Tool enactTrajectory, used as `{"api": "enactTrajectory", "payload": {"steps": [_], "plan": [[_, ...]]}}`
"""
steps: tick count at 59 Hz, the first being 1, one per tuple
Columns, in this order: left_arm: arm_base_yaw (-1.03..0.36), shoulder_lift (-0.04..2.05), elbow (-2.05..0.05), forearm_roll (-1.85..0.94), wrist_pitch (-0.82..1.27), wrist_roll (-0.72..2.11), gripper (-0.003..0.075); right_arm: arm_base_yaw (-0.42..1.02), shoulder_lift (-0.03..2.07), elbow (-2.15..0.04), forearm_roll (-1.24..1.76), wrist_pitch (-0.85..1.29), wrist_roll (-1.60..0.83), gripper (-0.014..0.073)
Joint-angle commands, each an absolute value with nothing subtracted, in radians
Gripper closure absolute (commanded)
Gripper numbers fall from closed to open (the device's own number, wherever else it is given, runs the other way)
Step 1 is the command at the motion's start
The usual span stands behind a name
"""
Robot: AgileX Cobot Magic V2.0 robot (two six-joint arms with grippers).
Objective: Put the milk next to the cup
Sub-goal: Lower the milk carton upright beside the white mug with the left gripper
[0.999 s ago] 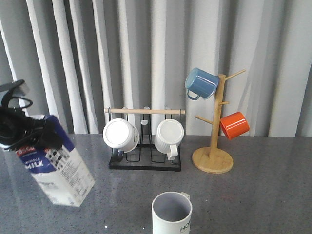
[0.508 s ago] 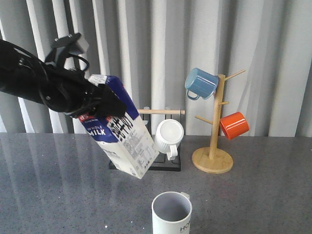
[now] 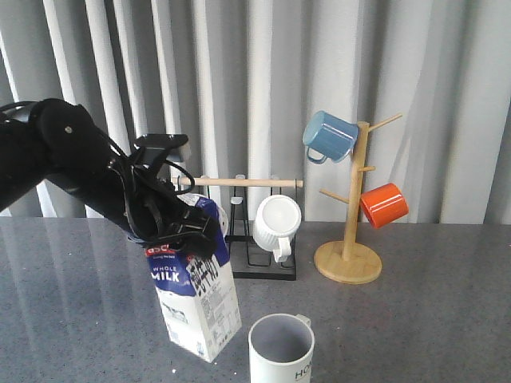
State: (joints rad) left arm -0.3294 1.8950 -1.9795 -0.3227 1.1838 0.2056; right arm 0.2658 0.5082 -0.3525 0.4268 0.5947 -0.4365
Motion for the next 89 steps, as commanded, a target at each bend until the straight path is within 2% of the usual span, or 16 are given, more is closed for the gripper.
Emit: {"api": "enactTrajectory", "payload": {"steps": [1,40,54,67,89], "plan": [[-0.345,1.883,-2.008,-0.348,1.202,0.187,0.0728,0.265,0.512,-0.38,0.444,0.544,-0.434,0.0597],[-0.372,1.932,-2.008,-0.347,1.251,0.189,0.0722,0.265,0.512,-0.38,0.444,0.544,-0.431,0.0597],[-0.372,1.932,-2.008,-0.357,1.251,0.188,0.0671,0.265,0.512,-0.38,0.444,0.544,-0.431,0.0597],[-0.372,1.926,-2.008,-0.361,1.251,0.187,0.0557,0.265,0.512,-0.38,0.444,0.544,-0.431,0.0597],[-0.372,1.919,-2.008,-0.414,1.251,0.166,0.0253,0.265,0.512,-0.38,0.444,0.543,-0.431,0.0597]]}}
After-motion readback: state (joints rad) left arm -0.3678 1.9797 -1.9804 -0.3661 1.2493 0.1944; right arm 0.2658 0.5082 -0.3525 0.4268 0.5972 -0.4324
